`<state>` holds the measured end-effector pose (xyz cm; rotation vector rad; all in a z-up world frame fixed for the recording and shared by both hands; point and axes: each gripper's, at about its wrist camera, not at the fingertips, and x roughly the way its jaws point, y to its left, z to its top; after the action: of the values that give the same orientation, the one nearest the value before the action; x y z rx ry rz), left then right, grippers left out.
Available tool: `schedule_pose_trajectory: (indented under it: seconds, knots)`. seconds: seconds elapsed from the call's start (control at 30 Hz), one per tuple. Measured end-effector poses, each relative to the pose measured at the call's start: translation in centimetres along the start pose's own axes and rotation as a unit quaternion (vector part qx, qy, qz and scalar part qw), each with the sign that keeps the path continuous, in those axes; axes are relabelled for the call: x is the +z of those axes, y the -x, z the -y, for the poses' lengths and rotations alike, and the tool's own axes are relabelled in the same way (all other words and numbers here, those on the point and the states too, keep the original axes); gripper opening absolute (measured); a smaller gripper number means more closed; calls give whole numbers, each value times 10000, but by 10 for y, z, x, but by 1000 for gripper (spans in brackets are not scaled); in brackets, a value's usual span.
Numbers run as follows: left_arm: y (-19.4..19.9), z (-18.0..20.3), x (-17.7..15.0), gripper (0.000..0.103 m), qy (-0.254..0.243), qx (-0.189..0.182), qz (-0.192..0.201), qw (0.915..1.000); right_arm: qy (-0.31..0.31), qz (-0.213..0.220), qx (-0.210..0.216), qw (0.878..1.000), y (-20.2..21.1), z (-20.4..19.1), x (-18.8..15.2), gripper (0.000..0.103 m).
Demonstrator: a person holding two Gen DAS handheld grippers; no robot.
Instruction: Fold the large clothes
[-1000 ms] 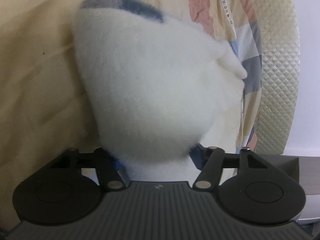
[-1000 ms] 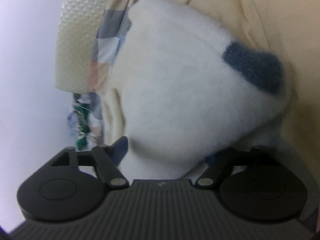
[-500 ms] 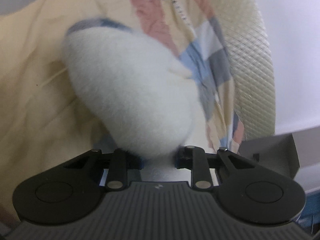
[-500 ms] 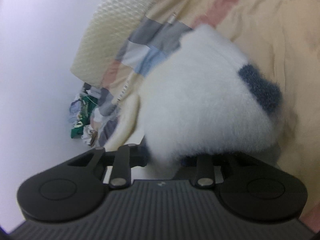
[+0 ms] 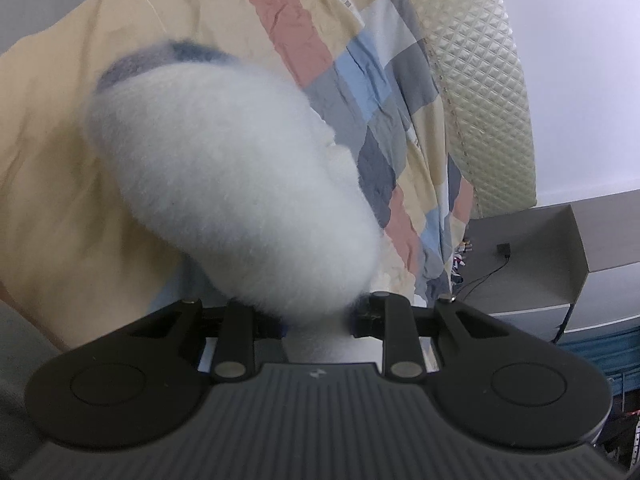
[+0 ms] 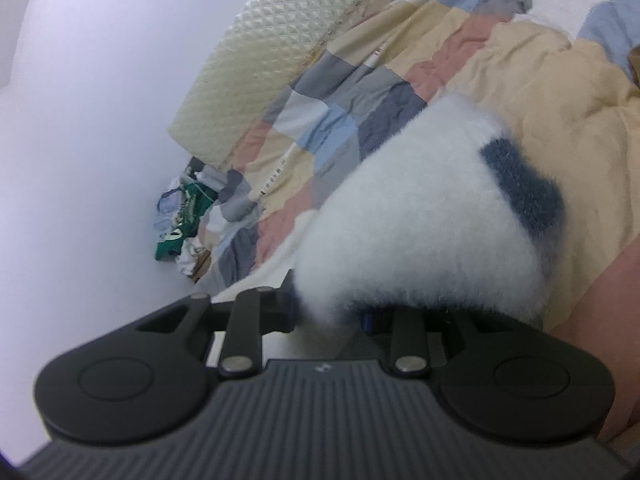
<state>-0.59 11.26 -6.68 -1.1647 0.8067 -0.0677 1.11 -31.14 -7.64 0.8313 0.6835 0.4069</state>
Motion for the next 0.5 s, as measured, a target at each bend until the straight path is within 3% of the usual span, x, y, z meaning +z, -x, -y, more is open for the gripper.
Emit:
schedule_pose_trajectory:
  seconds: [0.17, 0.5]
  knots:
    - [-4, 10, 6, 38, -54, -202, 75, 9998, 40, 13, 2, 10000, 1, -7, 6, 36]
    - [-23, 63, 38, 40, -310, -452, 285, 9981, -41, 101, -15, 9999, -18, -29, 57, 41]
